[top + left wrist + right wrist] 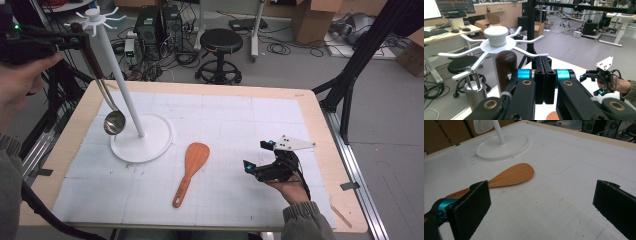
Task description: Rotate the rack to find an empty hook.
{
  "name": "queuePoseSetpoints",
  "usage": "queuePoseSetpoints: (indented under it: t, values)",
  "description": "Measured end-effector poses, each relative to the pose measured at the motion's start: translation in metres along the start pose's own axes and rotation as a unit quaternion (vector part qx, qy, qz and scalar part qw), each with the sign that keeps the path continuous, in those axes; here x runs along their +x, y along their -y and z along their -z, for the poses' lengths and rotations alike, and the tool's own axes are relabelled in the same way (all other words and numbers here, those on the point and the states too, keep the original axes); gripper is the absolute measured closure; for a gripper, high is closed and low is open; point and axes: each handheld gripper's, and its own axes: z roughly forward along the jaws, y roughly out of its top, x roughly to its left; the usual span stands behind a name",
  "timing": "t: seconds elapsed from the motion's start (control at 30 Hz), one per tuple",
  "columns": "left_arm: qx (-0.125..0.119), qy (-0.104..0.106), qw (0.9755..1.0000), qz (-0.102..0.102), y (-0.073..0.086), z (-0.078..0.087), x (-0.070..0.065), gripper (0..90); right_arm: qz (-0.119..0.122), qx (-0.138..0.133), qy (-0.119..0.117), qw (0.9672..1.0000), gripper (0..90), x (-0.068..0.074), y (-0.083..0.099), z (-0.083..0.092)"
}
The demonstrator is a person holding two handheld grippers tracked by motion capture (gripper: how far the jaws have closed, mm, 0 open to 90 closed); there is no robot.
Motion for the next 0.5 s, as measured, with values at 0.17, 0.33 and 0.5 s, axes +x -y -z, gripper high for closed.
queuePoseSetpoints:
  t: [0.17, 0.33, 0.5]
  values:
    - [-0.003, -0.003, 1.0000, 0.002, 0.0004, 0.0018, 0.0024, 89.7, -0.002, 0.002, -0.001, 1.0000, 0.3, 0.0006, -0.0001, -0.0005]
    - [-0.001, -0.013, 0.9999, 0.003, 0.0010, 0.0040, 0.0057, 89.7, 0.002, 0.001, -0.002, 1.0000, 0.3, 0.0002, -0.0001, -0.0013]
    - [0.002, -0.016, 0.9999, 0.005, 0.0020, 0.0060, 0.0086, 89.6, 0.001, 0.001, -0.002, 1.0000, 0.4, 0.0001, -0.0002, -0.0015]
